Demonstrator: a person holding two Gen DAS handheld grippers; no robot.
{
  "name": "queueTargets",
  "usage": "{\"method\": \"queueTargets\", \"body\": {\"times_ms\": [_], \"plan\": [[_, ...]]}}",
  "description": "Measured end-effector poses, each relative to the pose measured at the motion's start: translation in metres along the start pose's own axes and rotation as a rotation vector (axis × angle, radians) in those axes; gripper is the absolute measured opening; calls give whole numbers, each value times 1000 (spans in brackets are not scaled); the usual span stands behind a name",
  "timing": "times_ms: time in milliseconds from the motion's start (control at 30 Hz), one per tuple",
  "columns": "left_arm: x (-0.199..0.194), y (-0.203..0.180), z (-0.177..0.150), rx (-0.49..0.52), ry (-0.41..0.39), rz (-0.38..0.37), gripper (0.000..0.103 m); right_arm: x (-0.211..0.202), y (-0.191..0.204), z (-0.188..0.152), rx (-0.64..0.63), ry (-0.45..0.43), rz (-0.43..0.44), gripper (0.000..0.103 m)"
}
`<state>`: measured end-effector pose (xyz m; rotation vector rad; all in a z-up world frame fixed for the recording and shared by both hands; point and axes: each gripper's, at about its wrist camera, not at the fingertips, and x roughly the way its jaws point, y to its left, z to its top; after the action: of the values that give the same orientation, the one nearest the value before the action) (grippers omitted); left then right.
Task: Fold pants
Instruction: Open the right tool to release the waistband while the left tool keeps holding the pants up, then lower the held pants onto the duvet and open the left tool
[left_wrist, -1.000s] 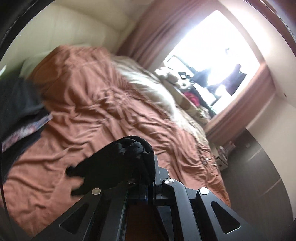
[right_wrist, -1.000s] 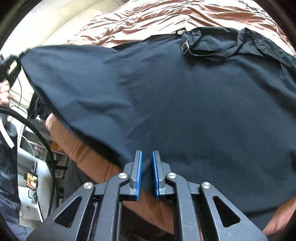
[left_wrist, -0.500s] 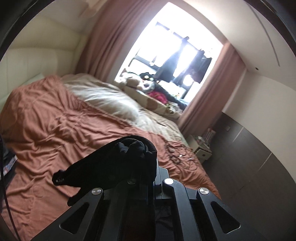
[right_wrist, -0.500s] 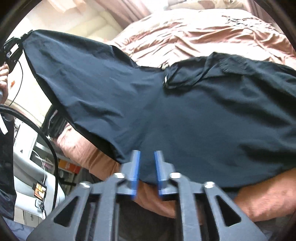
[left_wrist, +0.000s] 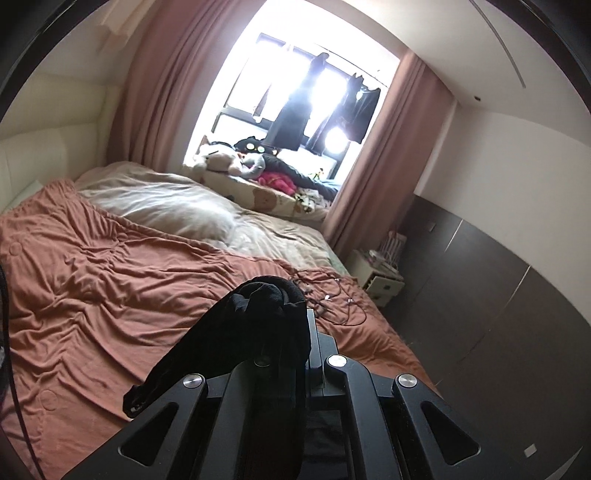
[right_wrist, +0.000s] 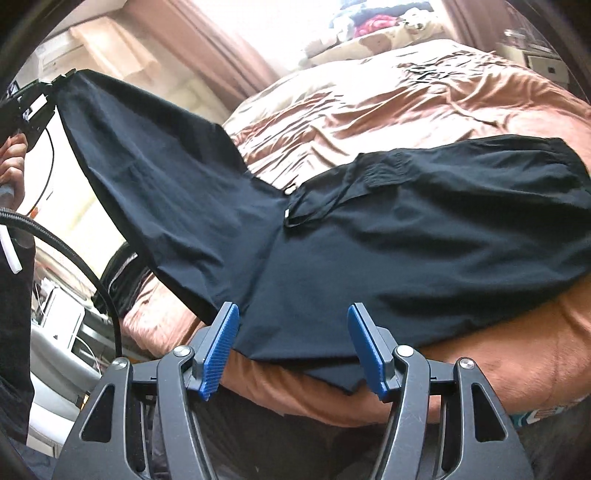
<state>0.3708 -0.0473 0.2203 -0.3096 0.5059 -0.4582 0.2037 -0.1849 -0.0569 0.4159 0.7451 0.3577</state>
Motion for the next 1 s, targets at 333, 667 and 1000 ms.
{"method": "queueTargets", "body": {"times_ms": [333, 667, 1000], "plan": [[44, -80, -13, 68, 64, -69, 2, -61, -41, -30, 87, -77, -11, 60], [108, -144, -39, 90, 165, -134, 2, -106, -75, -59, 165, -128, -23, 60], [185, -198, -98, 131, 319, -223, 2, -131, -110, -72, 251, -170, -67, 63]]}}
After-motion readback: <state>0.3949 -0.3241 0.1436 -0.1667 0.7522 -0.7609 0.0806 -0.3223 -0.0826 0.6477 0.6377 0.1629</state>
